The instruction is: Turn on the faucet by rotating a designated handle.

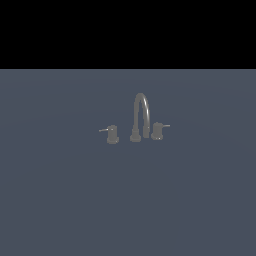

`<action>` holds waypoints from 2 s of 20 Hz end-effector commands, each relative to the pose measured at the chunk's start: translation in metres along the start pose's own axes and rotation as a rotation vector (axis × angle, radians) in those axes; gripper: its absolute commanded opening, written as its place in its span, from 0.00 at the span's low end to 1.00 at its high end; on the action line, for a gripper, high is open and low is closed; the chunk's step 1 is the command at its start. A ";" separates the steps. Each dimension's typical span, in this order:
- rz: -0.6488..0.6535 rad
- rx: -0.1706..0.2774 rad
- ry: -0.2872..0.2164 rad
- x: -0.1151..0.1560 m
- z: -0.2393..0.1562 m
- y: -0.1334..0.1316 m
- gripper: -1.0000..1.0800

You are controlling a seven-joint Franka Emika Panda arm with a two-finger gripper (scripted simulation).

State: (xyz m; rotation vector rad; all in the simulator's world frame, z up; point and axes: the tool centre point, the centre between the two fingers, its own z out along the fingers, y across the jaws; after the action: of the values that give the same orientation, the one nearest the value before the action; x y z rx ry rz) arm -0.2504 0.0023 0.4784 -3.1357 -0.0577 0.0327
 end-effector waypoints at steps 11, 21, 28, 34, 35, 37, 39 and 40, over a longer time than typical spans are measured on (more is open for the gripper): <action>0.096 0.000 0.002 0.034 0.003 0.006 0.00; 0.296 -0.001 0.005 0.106 0.021 0.021 0.00; 0.458 -0.001 0.007 0.163 0.047 0.037 0.00; 0.597 0.000 0.009 0.210 0.078 0.053 0.00; 0.620 0.000 0.010 0.217 0.083 0.056 0.00; 0.666 0.000 0.011 0.232 0.096 0.061 0.00; 0.712 0.000 0.011 0.246 0.109 0.067 0.00; 0.735 0.000 0.012 0.253 0.115 0.070 0.00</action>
State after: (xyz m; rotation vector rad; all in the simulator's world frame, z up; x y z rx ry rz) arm -0.0083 -0.0539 0.3679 -2.9724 1.0226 0.0174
